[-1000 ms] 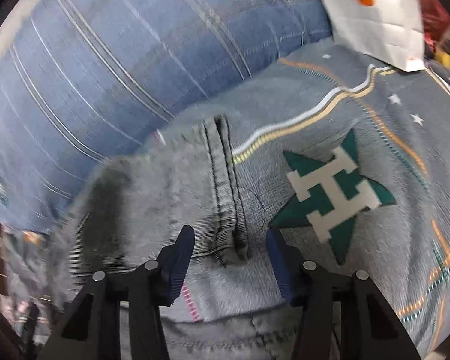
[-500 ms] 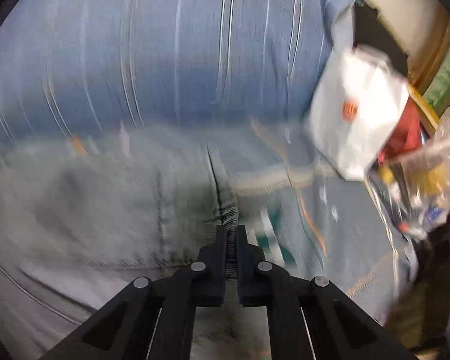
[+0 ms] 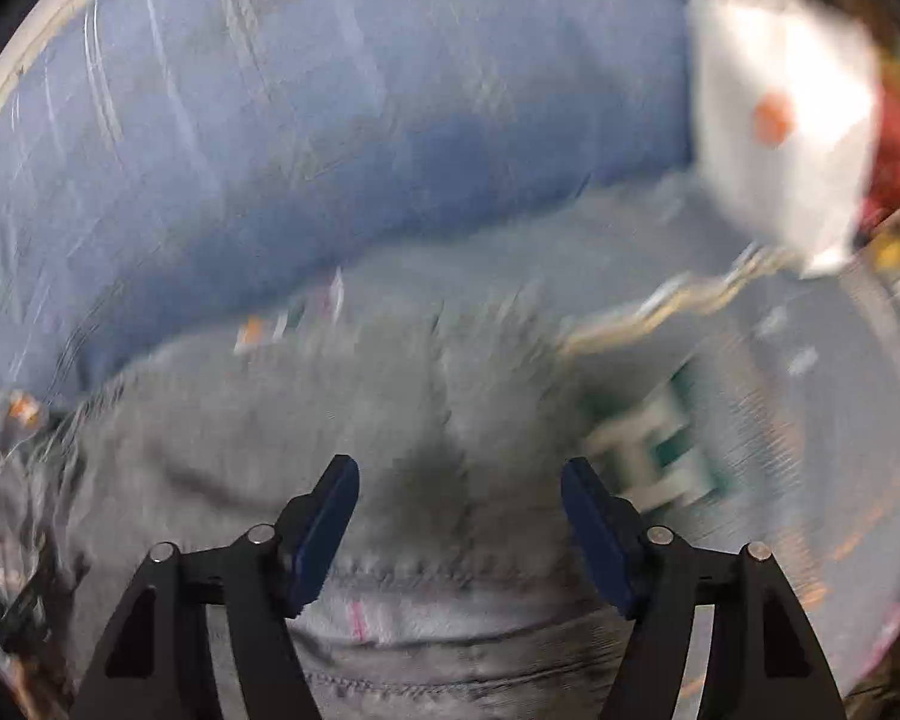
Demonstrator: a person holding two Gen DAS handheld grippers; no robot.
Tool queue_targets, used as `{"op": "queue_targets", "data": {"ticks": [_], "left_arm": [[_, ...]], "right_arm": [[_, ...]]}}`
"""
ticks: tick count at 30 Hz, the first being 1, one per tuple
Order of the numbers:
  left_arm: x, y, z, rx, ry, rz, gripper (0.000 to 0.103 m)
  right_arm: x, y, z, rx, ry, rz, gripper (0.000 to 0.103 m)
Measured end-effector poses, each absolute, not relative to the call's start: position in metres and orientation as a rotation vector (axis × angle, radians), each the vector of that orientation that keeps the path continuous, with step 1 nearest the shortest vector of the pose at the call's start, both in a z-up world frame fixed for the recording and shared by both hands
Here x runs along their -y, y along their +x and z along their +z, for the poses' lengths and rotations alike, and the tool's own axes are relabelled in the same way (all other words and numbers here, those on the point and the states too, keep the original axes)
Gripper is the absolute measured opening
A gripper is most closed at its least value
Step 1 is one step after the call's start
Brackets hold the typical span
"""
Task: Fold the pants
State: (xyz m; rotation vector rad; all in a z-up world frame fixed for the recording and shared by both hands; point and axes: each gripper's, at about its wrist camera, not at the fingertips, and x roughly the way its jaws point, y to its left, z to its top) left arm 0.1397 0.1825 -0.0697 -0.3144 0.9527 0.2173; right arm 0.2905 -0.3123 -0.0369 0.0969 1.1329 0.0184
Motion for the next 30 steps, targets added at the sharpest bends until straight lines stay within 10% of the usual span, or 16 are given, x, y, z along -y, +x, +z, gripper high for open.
{"op": "queue_targets", "data": {"ticks": [19, 21, 24, 26, 30], "left_arm": [[-0.243, 0.145, -0.011, -0.807, -0.52, 0.18, 0.098], [-0.259, 0.17, -0.014, -0.84, -0.557, 0.181, 0.098], [-0.272, 0.204, -0.015, -0.863, -0.576, 0.192, 0.098], [-0.274, 0.229, -0.015, -0.887, -0.57, 0.194, 0.093], [-0.268, 0.275, -0.032, -1.038, -0.547, 0.14, 0.04]], "right_arm": [[0.338, 0.395, -0.014, -1.056, 0.162, -0.083, 0.064], [0.337, 0.396, -0.026, -1.098, 0.165, -0.055, 0.043], [0.337, 0.393, -0.031, -1.088, 0.121, -0.057, 0.038], [0.336, 0.392, -0.03, -1.089, 0.107, -0.051, 0.036], [0.336, 0.393, -0.032, -1.088, 0.094, -0.043, 0.036]]}}
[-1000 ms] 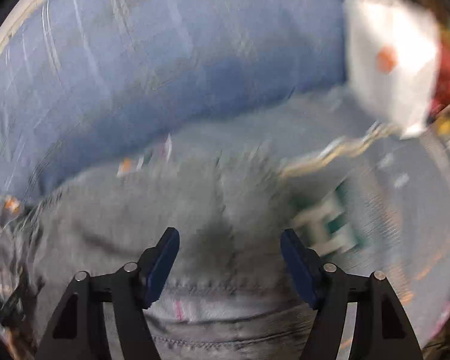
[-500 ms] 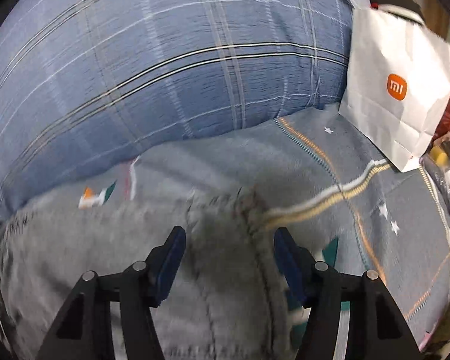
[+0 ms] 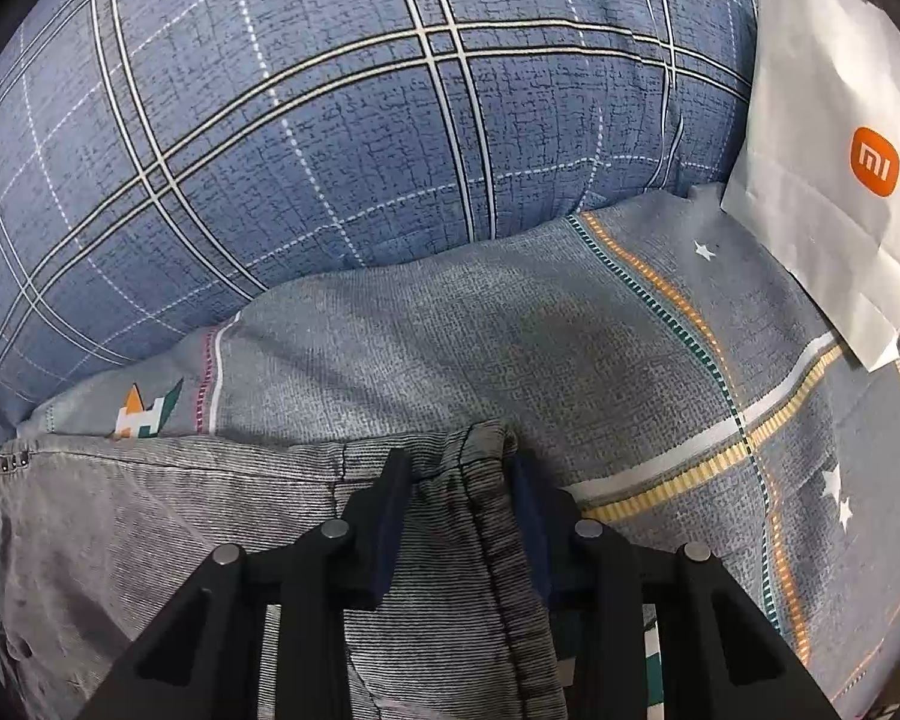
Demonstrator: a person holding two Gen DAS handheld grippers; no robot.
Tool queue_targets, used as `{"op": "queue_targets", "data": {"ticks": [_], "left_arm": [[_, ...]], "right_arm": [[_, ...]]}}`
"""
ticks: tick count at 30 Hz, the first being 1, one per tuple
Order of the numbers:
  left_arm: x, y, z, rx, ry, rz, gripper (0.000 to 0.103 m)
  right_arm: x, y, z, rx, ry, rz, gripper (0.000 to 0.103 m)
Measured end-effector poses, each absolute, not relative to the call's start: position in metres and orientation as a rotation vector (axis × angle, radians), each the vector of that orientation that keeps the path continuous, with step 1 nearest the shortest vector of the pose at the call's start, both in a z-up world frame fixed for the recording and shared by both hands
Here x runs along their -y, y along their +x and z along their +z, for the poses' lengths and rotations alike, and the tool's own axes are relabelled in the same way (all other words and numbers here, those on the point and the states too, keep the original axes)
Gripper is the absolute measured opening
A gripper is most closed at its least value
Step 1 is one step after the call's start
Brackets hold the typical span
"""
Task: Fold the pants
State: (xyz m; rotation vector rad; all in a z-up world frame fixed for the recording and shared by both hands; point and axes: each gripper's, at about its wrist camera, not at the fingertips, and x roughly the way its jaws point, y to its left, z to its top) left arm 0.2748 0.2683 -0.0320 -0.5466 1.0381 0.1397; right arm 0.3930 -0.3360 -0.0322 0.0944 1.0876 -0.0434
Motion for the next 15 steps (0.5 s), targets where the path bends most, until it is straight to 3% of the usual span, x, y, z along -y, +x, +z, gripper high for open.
{"op": "queue_targets", "data": {"ticks": [9, 11, 12, 14, 15], "left_arm": [[-0.274, 0.311, -0.066, -1.163, -0.651, 0.121, 0.04], [-0.277, 0.316, -0.067, -1.158, -0.663, 0.125, 0.012], [-0.278, 0.319, -0.067, -1.161, -0.663, 0.13, 0.003], [-0.279, 0.322, -0.065, -1.15, -0.661, 0.126, 0.003], [-0.278, 0.323, -0.062, -1.143, -0.65, 0.129, 0.002]], "right_arm": [[0.342, 0.397, -0.029, -1.114, 0.123, -0.012, 0.036], [0.341, 0.398, -0.028, -1.122, 0.111, -0.006, 0.036], [0.34, 0.398, -0.028, -1.123, 0.105, -0.005, 0.031], [0.338, 0.398, -0.026, -1.126, 0.076, -0.014, 0.017], [0.337, 0.398, -0.024, -1.123, 0.067, -0.015, 0.016]]}}
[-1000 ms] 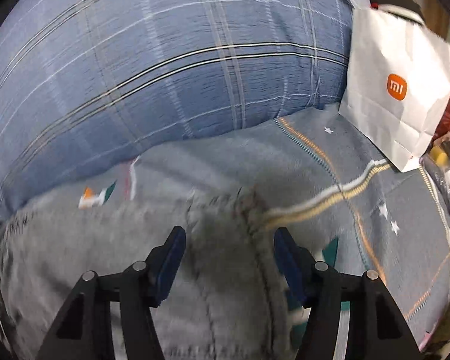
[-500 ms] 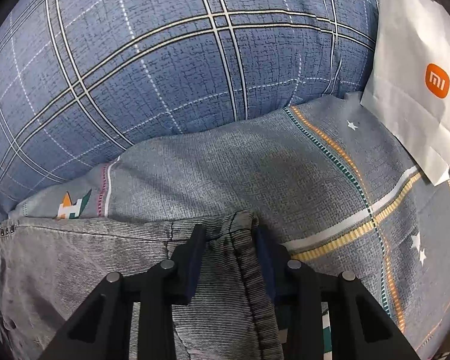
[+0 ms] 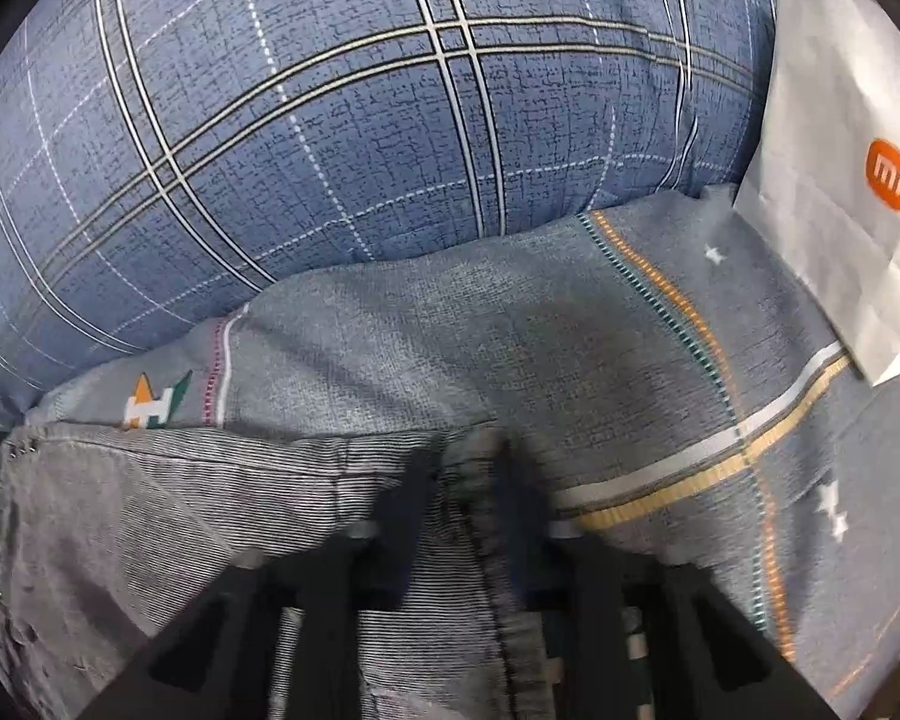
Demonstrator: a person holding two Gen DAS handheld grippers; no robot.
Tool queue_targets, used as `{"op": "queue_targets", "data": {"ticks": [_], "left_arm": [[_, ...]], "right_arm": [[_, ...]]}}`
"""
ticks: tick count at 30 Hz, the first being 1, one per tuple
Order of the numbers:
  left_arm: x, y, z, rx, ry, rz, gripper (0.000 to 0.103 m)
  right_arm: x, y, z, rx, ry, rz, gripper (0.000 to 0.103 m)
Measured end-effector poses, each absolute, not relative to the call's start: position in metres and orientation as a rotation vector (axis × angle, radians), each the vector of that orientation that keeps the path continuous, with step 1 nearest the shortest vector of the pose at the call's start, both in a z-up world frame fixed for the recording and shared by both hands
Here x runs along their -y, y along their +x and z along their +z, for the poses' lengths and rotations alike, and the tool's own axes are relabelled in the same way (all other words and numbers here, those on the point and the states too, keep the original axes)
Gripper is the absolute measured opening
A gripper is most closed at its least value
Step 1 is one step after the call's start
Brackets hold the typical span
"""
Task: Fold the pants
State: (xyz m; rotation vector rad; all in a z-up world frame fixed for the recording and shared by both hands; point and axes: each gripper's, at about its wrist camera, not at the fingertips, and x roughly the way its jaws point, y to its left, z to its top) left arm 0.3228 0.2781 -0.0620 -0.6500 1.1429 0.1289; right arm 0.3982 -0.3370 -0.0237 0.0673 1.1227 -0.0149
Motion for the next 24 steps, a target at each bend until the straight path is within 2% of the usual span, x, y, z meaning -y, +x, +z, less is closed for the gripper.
{"op": "queue_targets", "data": {"ticks": [9, 18, 24], "left_arm": [[-0.269, 0.31, -0.001, -0.902, -0.552, 0.085, 0.002], [-0.272, 0.314, -0.014, -0.927, -0.562, 0.104, 0.002], [-0.27, 0.277, 0.027, -0.846, -0.574, 0.061, 0.002]], "right_arm": [[0.336, 0.381, 0.022, -0.974, 0.06, -0.018, 0.016], [0.343, 0.393, -0.009, -1.037, 0.09, -0.03, 0.016], [0.344, 0.355, 0.045, -0.891, 0.134, 0.007, 0.016]]}}
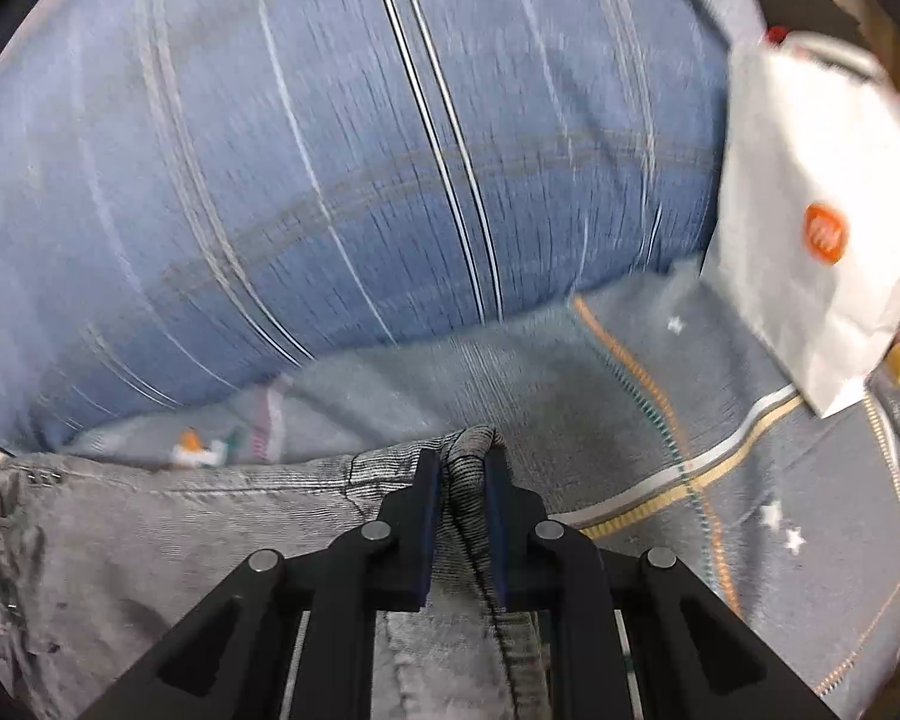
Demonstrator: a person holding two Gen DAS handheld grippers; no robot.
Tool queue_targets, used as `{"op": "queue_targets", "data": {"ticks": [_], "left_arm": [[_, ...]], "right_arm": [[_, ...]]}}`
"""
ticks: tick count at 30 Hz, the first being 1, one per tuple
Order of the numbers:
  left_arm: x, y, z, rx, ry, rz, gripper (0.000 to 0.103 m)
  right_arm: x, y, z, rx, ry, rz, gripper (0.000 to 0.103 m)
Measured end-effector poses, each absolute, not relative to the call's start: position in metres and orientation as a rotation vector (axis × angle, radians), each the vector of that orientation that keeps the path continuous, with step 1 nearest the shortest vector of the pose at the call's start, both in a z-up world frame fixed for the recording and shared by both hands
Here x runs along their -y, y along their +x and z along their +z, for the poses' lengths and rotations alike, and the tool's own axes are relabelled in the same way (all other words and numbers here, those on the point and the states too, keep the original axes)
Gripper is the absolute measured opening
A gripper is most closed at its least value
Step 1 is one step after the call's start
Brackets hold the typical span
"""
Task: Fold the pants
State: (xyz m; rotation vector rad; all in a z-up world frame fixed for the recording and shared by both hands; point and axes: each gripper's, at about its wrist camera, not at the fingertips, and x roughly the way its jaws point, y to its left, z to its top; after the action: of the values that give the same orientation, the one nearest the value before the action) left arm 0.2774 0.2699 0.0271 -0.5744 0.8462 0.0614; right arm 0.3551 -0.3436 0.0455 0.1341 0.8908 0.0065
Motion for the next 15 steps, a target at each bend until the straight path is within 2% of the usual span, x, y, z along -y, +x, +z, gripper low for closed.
{"op": "queue_targets", "data": {"ticks": [5, 9, 11, 12, 13, 15], "left_arm": [[-0.269, 0.185, 0.093, -0.684, -0.585, -0.012, 0.002], [-0.272, 0.064, 0.119, -0.584, -0.585, -0.097, 0.003], [-0.27, 0.015, 0.104, -0.615, -0.569, -0.144, 0.004], [-0.27, -0.002, 0.085, -0.683, -0.558, -0.166, 0.008], [-0.271, -0.014, 0.067, -0.748, -0.547, -0.154, 0.009], [-0.282, -0.03, 0.015, -0.962, -0.534, -0.058, 0.014]], "right_arm": [[0.362, 0.261, 0.121, -0.697, 0.215, 0.064, 0.016], [0.385, 0.171, 0.135, -0.626, 0.276, 0.11, 0.016], [0.397, 0.125, 0.114, -0.648, 0.307, 0.132, 0.016], [0.4, 0.109, 0.093, -0.709, 0.304, 0.141, 0.02], [0.402, 0.095, 0.054, -0.853, 0.285, 0.158, 0.021], [0.408, 0.079, -0.003, -1.067, 0.292, 0.168, 0.038]]}}
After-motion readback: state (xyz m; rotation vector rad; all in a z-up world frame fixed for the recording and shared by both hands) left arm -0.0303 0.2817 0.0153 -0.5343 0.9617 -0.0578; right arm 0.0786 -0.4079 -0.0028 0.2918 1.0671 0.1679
